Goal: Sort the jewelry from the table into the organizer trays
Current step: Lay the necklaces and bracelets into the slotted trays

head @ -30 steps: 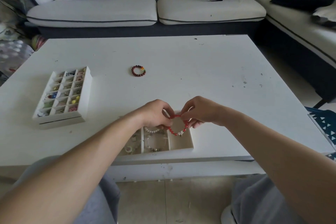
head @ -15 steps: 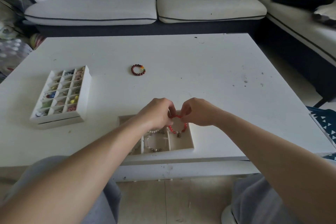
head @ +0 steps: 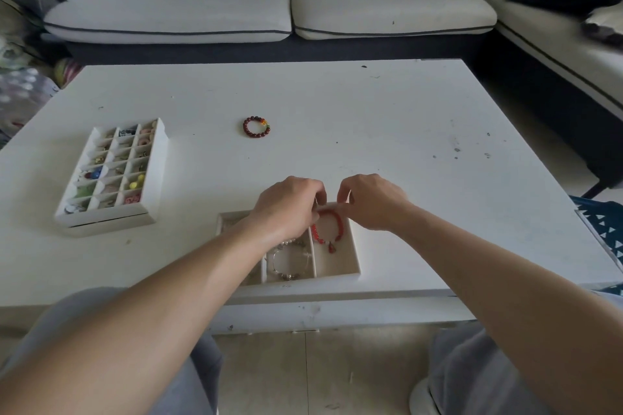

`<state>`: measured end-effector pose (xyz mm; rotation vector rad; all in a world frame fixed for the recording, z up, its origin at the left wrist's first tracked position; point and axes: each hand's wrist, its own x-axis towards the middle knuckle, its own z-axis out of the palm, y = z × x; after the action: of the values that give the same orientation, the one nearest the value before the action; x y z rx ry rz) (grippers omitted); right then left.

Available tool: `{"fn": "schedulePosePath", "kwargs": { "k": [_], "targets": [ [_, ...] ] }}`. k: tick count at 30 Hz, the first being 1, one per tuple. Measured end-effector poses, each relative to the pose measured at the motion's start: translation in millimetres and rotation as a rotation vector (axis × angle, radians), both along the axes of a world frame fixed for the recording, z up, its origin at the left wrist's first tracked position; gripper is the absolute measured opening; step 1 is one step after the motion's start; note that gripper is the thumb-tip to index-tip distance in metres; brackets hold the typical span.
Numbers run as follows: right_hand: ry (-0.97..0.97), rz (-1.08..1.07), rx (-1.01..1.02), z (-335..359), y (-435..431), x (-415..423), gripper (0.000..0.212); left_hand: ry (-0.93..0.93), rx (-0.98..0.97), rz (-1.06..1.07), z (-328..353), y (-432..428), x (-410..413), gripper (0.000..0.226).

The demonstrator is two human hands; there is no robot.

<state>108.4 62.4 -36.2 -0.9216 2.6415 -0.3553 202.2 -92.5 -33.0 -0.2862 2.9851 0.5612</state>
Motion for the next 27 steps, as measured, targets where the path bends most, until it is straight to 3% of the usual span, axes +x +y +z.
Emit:
{"fn": "schedulePosePath", "kwargs": {
  "k": [2, 6, 9, 19, 27],
  "targets": [
    [-0.073, 0.064, -0.016, 6.0, 3.2, -2.1, 0.012, -0.071, -0.008, -0.053, 2.2, -2.5, 1.3, 0.015],
    [-0.254, 0.206, 0.118, 13.6, 4.8, 0.2, 0.021, -0.207, -0.02, -0.169, -0.5, 1.2, 3.7, 0.015],
    [-0.211, 0.235, 0.233, 6.7, 1.3, 4.8, 0.017, -0.229, -0.069, -0.215, -3.4, 5.5, 5.2, 0.012],
    [0.039, 0.211, 0.254, -8.4, -7.4, 16.3, 0.005, -0.112, -0.253, -0.156, -11.9, 22.6, 5.7, 0.011],
    [0.013, 0.139, 0.236, -0.8, -8.5, 10.7, 0.014, -0.146, -0.139, -0.079, -15.0, 14.6, -0.9, 0.01]
  ]
}}
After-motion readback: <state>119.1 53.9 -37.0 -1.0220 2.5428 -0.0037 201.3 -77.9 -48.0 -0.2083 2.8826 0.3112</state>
